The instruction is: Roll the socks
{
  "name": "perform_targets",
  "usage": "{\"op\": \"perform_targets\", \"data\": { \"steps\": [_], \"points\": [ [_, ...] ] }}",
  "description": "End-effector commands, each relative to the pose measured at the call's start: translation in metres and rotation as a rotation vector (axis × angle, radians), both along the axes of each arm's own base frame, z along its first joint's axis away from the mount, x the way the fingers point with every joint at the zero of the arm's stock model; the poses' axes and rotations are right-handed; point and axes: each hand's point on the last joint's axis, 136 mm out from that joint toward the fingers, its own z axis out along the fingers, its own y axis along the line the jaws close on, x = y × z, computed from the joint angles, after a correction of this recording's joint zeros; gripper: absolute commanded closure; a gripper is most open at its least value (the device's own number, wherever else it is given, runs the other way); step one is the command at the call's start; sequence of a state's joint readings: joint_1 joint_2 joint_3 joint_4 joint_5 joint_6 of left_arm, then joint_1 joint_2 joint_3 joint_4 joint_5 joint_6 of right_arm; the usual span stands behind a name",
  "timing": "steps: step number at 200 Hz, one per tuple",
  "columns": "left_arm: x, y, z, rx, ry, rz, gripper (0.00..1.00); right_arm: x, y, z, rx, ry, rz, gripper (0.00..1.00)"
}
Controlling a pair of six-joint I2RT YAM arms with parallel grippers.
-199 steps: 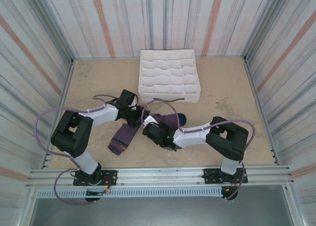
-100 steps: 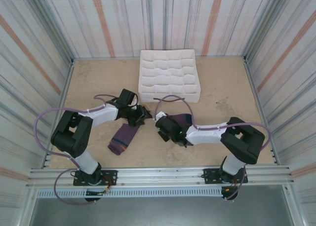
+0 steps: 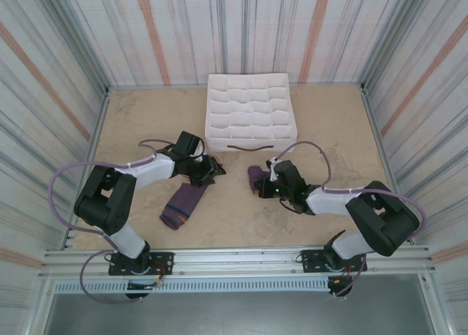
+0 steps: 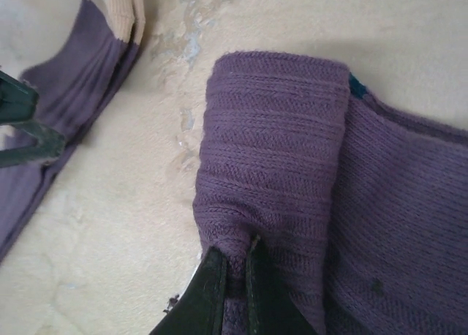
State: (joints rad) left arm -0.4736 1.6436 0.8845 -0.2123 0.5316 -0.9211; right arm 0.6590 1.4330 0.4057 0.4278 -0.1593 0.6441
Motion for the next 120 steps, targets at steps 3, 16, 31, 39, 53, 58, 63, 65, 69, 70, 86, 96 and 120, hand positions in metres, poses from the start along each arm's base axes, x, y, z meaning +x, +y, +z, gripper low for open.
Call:
{"op": "perform_targets", "data": {
  "steps": [3, 16, 31, 39, 53, 58, 63, 65, 69, 70, 86, 96, 120],
  "points": [
    [0.001, -0.009, 0.014, -0.025, -0.02, -0.015, 0.41, -0.016, -0.012, -0.013, 0.118, 0.141, -0.115, 1.0],
    [0.0, -0.013, 0.015, -0.025, -0.024, -0.022, 0.41, -0.017, -0.02, -0.013, 0.155, 0.158, -0.163, 1.0],
    [0.001, -0.017, 0.015, -0.023, -0.03, -0.031, 0.42, -0.018, -0.028, -0.013, 0.197, 0.178, -0.206, 1.0],
    [0.001, -0.02, 0.016, -0.025, -0.035, -0.036, 0.42, -0.02, -0.032, -0.015, 0.205, 0.201, -0.231, 1.0],
    [0.003, -0.027, 0.017, -0.028, -0.047, -0.052, 0.42, -0.025, -0.043, -0.025, 0.197, 0.261, -0.29, 1.0],
    [0.003, -0.03, 0.019, -0.033, -0.055, -0.06, 0.42, -0.026, -0.046, -0.027, 0.197, 0.282, -0.307, 1.0],
    [0.003, -0.033, 0.019, -0.034, -0.06, -0.067, 0.42, -0.028, -0.048, -0.03, 0.203, 0.298, -0.317, 1.0],
    [0.004, -0.034, 0.019, -0.034, -0.063, -0.069, 0.42, -0.029, -0.048, -0.03, 0.207, 0.304, -0.321, 1.0],
    [0.003, -0.037, 0.019, -0.036, -0.065, -0.078, 0.43, -0.031, -0.049, -0.033, 0.211, 0.319, -0.331, 1.0],
    [0.003, -0.038, 0.018, -0.035, -0.065, -0.081, 0.43, -0.031, -0.05, -0.033, 0.211, 0.323, -0.334, 1.0],
    [0.004, -0.05, 0.02, -0.04, -0.091, -0.124, 0.45, -0.039, -0.057, -0.042, 0.221, 0.371, -0.379, 1.0],
    [0.005, -0.058, 0.02, -0.038, -0.108, -0.153, 0.46, -0.042, -0.06, -0.046, 0.229, 0.385, -0.394, 1.0],
    [0.003, -0.082, 0.017, -0.044, -0.126, -0.226, 0.47, -0.051, -0.07, -0.056, 0.209, 0.424, -0.43, 1.0]
  ]
}}
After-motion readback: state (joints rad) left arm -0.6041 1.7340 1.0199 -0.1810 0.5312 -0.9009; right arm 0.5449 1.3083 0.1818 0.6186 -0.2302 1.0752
